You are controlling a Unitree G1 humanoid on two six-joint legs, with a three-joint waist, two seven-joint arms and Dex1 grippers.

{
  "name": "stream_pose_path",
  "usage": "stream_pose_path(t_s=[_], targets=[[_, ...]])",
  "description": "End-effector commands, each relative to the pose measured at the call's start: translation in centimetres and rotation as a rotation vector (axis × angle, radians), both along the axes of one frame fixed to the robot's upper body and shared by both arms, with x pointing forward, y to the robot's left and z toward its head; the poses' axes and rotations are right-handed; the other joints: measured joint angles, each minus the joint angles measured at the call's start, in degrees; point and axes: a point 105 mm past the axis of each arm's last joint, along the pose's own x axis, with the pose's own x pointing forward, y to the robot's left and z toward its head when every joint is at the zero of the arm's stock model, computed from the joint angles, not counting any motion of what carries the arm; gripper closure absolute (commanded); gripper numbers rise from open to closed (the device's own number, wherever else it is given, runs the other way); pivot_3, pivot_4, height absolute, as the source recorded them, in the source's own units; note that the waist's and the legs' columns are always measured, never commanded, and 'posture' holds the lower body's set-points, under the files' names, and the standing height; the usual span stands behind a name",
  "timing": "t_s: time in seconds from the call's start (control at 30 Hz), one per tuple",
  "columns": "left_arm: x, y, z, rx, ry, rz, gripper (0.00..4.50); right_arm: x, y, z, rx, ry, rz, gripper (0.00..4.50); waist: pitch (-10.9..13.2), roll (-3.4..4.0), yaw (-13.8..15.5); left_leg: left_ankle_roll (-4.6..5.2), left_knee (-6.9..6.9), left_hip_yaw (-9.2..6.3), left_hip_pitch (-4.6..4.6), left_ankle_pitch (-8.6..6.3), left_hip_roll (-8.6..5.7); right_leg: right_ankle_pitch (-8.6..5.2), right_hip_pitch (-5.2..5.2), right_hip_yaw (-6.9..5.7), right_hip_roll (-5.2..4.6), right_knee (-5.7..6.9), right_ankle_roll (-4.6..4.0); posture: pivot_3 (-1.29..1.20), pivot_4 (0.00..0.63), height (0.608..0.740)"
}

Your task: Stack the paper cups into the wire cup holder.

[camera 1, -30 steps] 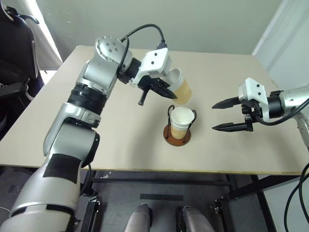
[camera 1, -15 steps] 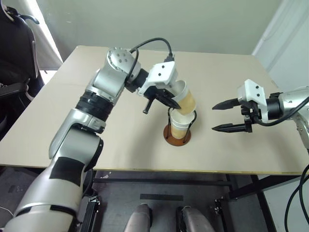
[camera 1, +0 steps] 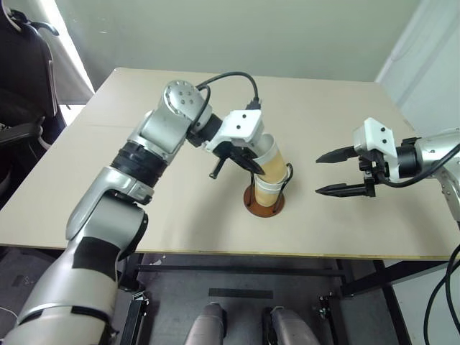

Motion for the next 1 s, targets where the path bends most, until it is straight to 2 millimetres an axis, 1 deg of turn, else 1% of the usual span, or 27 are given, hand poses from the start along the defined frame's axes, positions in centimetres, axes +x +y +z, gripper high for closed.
stream_pose_path(t_s=[0.03,0.23,0.3,0.43,0.6,0.63,0.67,0.77,0.9,1.0], targets=[[-0.4,-0.5,1.1,0.016,-0.041,-0.055,4.47,-0.2,-0.4,1.4,0.011,-0.061,-0.013,0.8,0.0,0.0,0.0,0.0,0.0,0.0,0.0,0.0,0.0,0.0,0.0,0.0,0.0,0.0,0.0,0.0,0.15,0.74],[0.4,-1.4,1.0,0.029,-0.11,-0.067,4.47,-0.2,-0.5,1.4,0.013,-0.059,-0.021,0.8,0.0,0.0,0.1,0.01,0.01,0.0,0.01,-0.01,0.0,0.01,0.04,0.0,0.0,-0.03,0.01,0.0,0.15,0.74],[0.8,-1.5,0.8,0.058,-0.139,-0.061,4.47,0.0,-0.6,1.5,0.018,-0.06,-0.029,0.8,0.0,0.0,0.1,0.02,0.01,0.0,0.01,-0.01,0.0,0.01,0.04,0.0,0.0,-0.04,0.02,0.0,0.15,0.74],[1.0,-2.1,1.4,0.049,-0.149,-0.075,3.6,0.0,-0.6,1.5,0.018,-0.057,-0.032,0.8,0.0,0.0,0.1,0.03,0.01,0.0,0.0,-0.02,0.0,0.02,0.04,0.0,0.0,-0.06,0.04,0.0,0.15,0.74],[1.3,-2.4,2.0,0.03,-0.155,-0.067,1.8,0.0,-0.6,1.5,0.018,-0.055,-0.032,0.8,0.0,0.0,0.0,0.08,0.0,0.02,-0.02,-0.05,0.0,0.05,0.05,0.02,0.0,-0.14,0.08,0.0,0.15,0.74],[1.3,-2.4,2.1,0.028,-0.155,-0.065,1.38,0.0,-0.6,1.5,0.018,-0.055,-0.032,0.8,0.0,0.0,0.1,0.08,0.0,0.02,-0.02,-0.05,0.0,0.05,0.05,0.02,0.0,-0.14,0.08,0.0,0.15,0.74],[1.3,-2.4,2.2,0.026,-0.155,-0.063,1.09,0.1,-0.6,1.5,0.018,-0.055,-0.032,0.8,0.0,0.0,0.1,0.08,0.0,0.02,-0.02,-0.05,0.0,0.05,0.05,0.02,0.0,-0.14,0.08,0.0,0.15,0.74],[1.5,-2.5,2.5,0.004,-0.153,-0.048,0.04,0.1,-0.6,1.6,0.017,-0.057,-0.031,0.8,0.0,0.0,0.1,0.08,0.01,0.02,-0.02,-0.05,0.0,0.05,0.05,0.02,0.0,-0.15,0.09,0.0,0.15,0.74],[2.5,-2.8,4.0,-0.134,-0.172,0.031,0.01,0.4,-0.5,1.7,0.024,-0.066,-0.033,0.8,0.0,0.0,0.1,0.08,0.02,0.02,-0.03,-0.05,-0.01,0.06,0.05,0.02,0.0,-0.15,0.11,0.0,0.15,0.74],[3.5,-1.9,4.6,-0.247,-0.132,0.14,0.01,0.9,-0.6,1.8,0.044,-0.078,-0.05,0.8,0.0,0.0,0.0,0.08,0.01,0.03,-0.02,-0.05,-0.01,0.06,0.05,0.03,0.0,-0.15,0.11,0.0,0.15,0.74]])
